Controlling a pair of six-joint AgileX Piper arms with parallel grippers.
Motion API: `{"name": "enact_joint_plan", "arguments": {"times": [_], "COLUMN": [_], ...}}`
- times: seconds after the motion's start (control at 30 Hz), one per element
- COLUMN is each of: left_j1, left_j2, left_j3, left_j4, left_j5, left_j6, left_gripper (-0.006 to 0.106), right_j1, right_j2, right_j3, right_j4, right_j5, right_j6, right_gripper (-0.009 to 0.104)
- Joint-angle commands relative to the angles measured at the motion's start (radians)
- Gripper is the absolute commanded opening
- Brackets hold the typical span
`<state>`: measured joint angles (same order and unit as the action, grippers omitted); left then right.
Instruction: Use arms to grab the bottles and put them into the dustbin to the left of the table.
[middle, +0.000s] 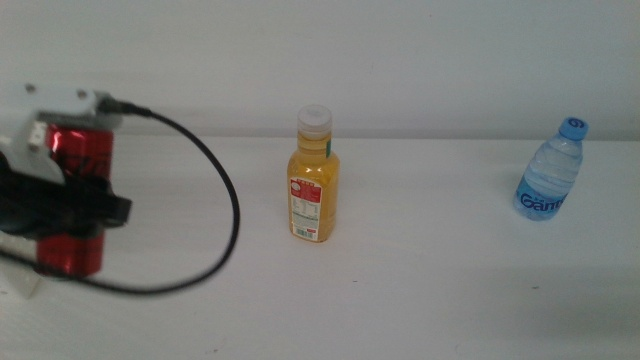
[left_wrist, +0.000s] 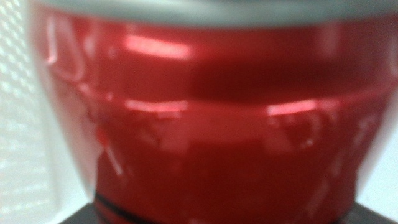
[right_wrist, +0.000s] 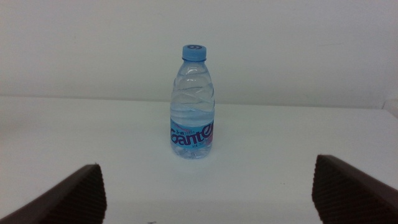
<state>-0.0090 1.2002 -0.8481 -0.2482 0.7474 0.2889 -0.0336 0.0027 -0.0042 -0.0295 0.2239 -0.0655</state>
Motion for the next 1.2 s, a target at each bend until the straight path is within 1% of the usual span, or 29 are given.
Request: {"name": "enact_joint_plan", "arguments": {"times": [0.0,0.13,0.3,0.43,0.53,0.67,0.77,1.07,1.17], "left_j1": [0.039,0.122,0.227,0.288,0.319,0.356,0.389,0.463,0.47], "left_j2": [0.028,0.12,0.253,0.356,0.423,0.501,0.557,0.676,0.685], "left_j3": [-0.088,-0.224,-0.459,-0.6,-0.689,-0.782,-0.822,-0.836,-0.836], "left_j4": [0.007,0.009,0.026,0.042,0.075,0.148,0.183,0.213,0.255], "left_j5": [0.084,0.235,0.448,0.522,0.565,0.565,0.565,0.509,0.493], "left_j6": [0.028,0.103,0.186,0.212,0.23,0.242,0.264,0.26,0.244], "left_gripper": [-0.002,-0.002,-0.002,-0.002,-0.002,-0.002,-0.002,-0.002,-0.002], "right_j1": [-0.007,-0.007,-0.007,-0.007,-0.007,-0.007,-0.007,-0.007,-0.007], "right_j2": [-0.038,-0.038,-0.038,-0.038,-0.038,-0.038,-0.038,-0.038,-0.038], "right_j3": [0.042,0.042,0.042,0.042,0.042,0.042,0.042,0.042,0.042], "right_j4": [-0.003,-0.003,-0.003,-0.003,-0.003,-0.003,-0.003,-0.003,-0.003], "right_j5": [-0.005,-0.005,-0.005,-0.005,-0.005,-0.005,-0.005,-0.005,-0.005], "right_j6": [-0.003,-0.003,-0.003,-0.003,-0.003,-0.003,-0.003,-0.003,-0.003], "right_gripper": [0.088,0.088,0.088,0.088,0.088,0.088,0.088,0.088,0.088]}}
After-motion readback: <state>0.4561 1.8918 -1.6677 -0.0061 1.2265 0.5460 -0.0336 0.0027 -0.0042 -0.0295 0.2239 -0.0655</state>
